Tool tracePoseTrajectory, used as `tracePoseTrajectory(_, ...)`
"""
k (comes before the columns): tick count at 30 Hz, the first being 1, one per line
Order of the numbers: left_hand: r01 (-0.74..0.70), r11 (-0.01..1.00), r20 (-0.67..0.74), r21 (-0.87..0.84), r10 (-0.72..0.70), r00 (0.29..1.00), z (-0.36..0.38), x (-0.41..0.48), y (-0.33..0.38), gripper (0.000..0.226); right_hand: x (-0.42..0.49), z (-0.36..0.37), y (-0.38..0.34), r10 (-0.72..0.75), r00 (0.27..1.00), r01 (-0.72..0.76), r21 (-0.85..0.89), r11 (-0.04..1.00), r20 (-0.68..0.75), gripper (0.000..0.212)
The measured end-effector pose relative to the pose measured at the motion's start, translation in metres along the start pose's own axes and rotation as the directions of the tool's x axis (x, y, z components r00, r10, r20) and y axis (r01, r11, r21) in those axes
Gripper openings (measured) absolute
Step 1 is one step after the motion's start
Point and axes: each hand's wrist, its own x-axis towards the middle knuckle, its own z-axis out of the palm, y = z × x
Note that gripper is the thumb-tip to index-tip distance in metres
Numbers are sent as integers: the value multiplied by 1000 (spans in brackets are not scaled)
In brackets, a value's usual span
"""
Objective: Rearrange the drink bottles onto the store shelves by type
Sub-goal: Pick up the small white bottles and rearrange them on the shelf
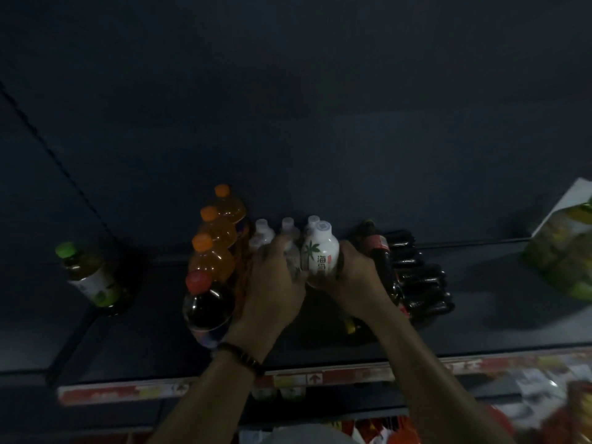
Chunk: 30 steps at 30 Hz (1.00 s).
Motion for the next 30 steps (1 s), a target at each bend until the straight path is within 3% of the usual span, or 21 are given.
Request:
tracePoseTrajectory(3, 13, 974, 36, 225, -21, 999, 22, -27, -14, 84, -3, 17, 17, 90, 996, -92, -94, 991, -27, 69)
tracePoseTrajectory(5, 57, 977, 135, 204, -85, 987, 38, -36, -27, 105, 0, 25, 24, 164, 986, -161, -168, 972, 1, 72)
tracePoseTrajectory(8, 40, 990, 156, 137, -62, 986, 51, -43, -38, 120, 1, 38, 32, 226, 973, -215, -184, 959, 43, 67)
tracePoseTrajectory(15, 4, 997, 134, 73, -14, 991, 60, -46, -47, 118, -9, 57, 49, 238, 971, -230, -189, 955, 17, 50)
tracePoseTrajectory(25, 9, 1000, 179, -10, -7, 984, 58, -50, -42, 117, -18, 51, 40, 224, 974, -215, -164, 963, 40, 55)
tracePoseTrajectory(28, 27, 999, 126, -42, -21, 992, 53, -51, -39, 111, -31, 39, 27, 191, 980, -183, -141, 973, 48, 54)
tracePoseTrajectory(30, 7, 1000, 83, -26, -5, 997, 48, -57, -34, 96, -39, 26, 17, 213, 976, -205, -130, 970, 53, 41)
